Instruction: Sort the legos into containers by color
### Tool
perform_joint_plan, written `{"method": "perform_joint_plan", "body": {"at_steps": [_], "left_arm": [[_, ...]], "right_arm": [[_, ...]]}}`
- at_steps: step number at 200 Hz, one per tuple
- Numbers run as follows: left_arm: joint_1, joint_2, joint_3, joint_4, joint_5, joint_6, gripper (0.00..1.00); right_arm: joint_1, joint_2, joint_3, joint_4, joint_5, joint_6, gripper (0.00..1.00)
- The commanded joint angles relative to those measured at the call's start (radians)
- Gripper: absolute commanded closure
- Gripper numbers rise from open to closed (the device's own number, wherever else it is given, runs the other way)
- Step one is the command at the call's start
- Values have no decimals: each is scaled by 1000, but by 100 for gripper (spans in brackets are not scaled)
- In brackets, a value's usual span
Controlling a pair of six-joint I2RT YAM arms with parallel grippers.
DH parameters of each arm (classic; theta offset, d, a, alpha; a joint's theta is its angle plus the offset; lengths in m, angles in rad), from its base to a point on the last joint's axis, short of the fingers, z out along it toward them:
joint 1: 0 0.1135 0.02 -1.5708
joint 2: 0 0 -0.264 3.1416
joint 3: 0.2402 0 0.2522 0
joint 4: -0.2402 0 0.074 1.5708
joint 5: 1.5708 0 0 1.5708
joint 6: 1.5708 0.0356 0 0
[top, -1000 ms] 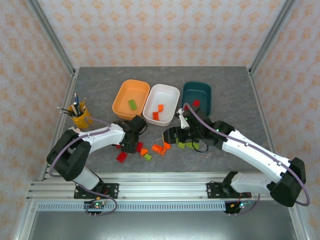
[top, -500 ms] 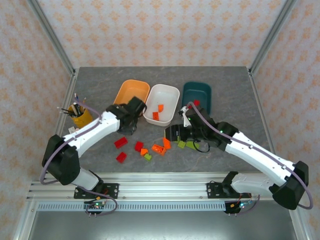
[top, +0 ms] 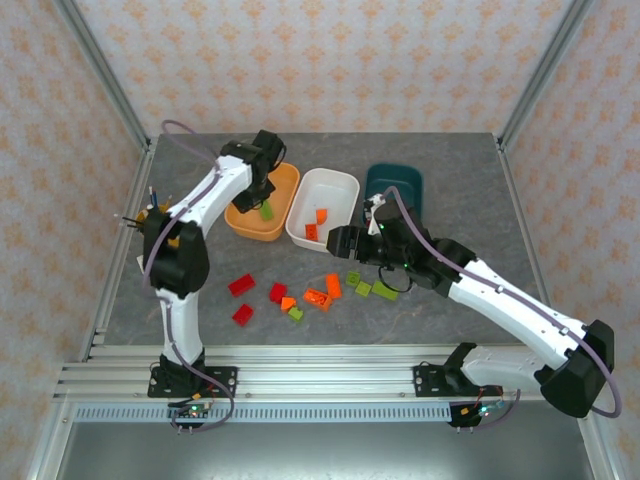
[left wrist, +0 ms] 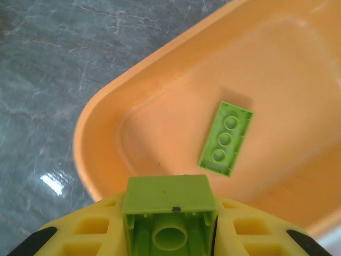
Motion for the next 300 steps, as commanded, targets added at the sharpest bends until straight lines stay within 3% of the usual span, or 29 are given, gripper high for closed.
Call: {"method": "perform_joint_plan", "body": {"at_steps": [1, 48, 91, 132, 161, 197, 223, 262, 300], "left_arm": [[22, 64, 60, -114, -14, 126, 81], [32, 146, 64, -95, 26, 160, 73], [32, 145, 80, -100, 42, 179, 55], [32, 57, 95, -113, 40, 181, 40], [23, -44, 111, -131, 55, 169, 35], [-16, -244, 62, -146, 51, 185, 30], [-52, -460, -91, -152, 13, 156, 29], [-90, -888, -441, -189, -55, 23, 24], [-95, -1219, -616, -304, -95, -78, 24]], "right_arm": [[-14, -3, 23, 12, 29, 36, 23], [-23, -18, 8, -18, 62, 49, 23], [-28, -9, 1, -25, 64, 49, 23], [-32, 9, 50, -87, 67, -12, 23], [-35, 25, 115, -161, 69, -78, 23], [-16, 72, 187, -243, 76, -168, 25], [125, 181, 255, -246, 110, -230, 26], [290, 500, 416, -200, 85, -326, 25], [379, 861, 762, -365, 183, -343, 10]]}}
